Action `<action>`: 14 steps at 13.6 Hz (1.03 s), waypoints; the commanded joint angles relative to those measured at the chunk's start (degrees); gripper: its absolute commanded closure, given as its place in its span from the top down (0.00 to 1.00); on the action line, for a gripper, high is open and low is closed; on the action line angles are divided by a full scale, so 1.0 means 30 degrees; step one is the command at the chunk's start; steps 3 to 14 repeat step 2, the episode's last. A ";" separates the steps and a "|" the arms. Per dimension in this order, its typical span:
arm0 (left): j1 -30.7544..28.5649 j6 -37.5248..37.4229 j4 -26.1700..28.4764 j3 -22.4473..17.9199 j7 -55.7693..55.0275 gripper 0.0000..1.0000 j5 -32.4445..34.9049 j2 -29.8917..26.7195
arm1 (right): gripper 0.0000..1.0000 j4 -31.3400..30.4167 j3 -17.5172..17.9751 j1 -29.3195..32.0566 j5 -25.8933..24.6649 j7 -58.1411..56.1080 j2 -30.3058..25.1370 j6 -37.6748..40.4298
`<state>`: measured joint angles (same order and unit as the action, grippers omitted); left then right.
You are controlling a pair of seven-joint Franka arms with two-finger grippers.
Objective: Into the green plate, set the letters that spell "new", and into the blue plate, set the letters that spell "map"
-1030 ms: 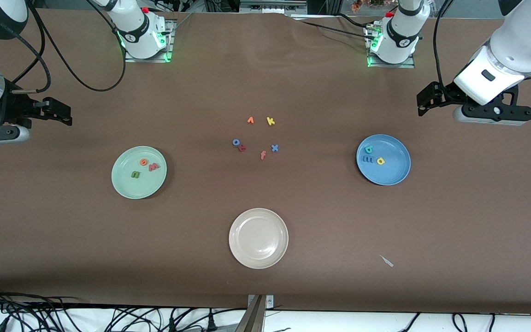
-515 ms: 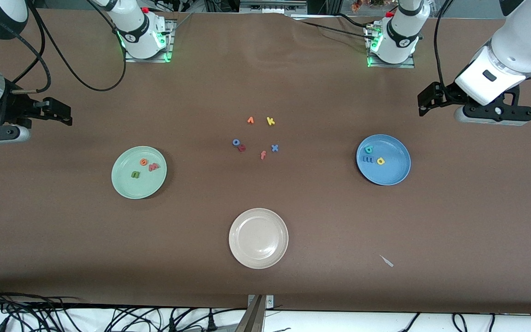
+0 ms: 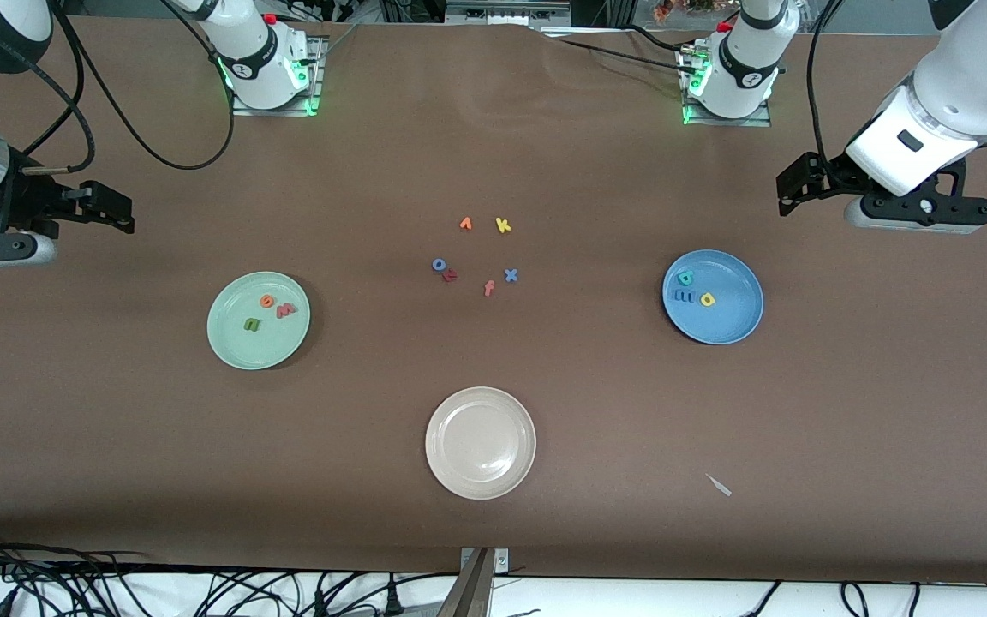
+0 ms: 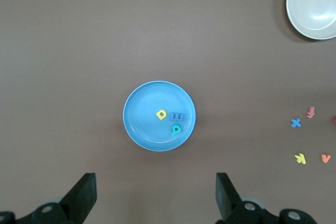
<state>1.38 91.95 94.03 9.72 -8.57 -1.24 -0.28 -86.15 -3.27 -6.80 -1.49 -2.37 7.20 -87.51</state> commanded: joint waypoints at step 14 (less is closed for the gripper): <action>-0.0109 -0.0589 -0.0288 -0.0046 0.0104 1.00 -0.0348 -0.0024 | 1.00 0.0415 0.0094 0.0068 -0.0148 -0.0089 0.0178 0.0049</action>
